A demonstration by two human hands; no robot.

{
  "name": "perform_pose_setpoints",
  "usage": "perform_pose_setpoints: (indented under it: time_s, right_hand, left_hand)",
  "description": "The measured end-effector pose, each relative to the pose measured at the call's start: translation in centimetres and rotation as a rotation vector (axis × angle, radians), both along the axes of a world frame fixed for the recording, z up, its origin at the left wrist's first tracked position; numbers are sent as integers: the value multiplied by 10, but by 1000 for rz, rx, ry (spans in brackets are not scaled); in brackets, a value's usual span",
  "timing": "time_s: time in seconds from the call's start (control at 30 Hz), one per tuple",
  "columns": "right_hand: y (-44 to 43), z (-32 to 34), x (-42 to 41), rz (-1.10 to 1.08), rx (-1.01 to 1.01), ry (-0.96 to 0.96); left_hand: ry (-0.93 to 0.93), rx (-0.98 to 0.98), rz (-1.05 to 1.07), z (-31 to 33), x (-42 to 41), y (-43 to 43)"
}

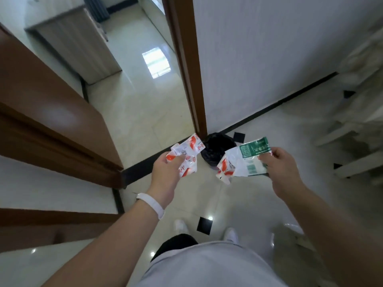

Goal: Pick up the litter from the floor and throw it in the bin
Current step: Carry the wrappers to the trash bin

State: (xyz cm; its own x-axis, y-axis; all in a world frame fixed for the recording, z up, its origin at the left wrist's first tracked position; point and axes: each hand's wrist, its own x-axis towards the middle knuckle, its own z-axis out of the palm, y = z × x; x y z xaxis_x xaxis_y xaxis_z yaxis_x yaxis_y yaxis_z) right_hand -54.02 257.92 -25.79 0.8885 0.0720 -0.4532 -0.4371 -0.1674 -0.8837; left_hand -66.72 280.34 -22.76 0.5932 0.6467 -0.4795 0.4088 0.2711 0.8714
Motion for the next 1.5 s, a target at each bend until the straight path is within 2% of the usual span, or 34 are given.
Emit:
perform_pose_setpoints:
  time_s: [0.23,0.53,0.73,0.97,1.27,1.5]
  right_hand:
    - [31,-27,53,-86,-131,60]
    - [107,-78,119,-317,-342,128]
    - [153,-137,159,-342,-382,207]
    - [177,-251,213,-319,-359,287]
    - [181,-451,260,-182,-380,336]
    - [180,-577,263,-67,-408,362]
  left_hand:
    - [77,-121,-77,-47,86,51]
    - [231,-231,-397,-116,227,138]
    - [368,-166,-532,-179,308,167]
    - [523,-35,-579,-296,357,167]
    - [645,27,-659,-482,384,152]
    - [657,63,-739,-603,401,132]
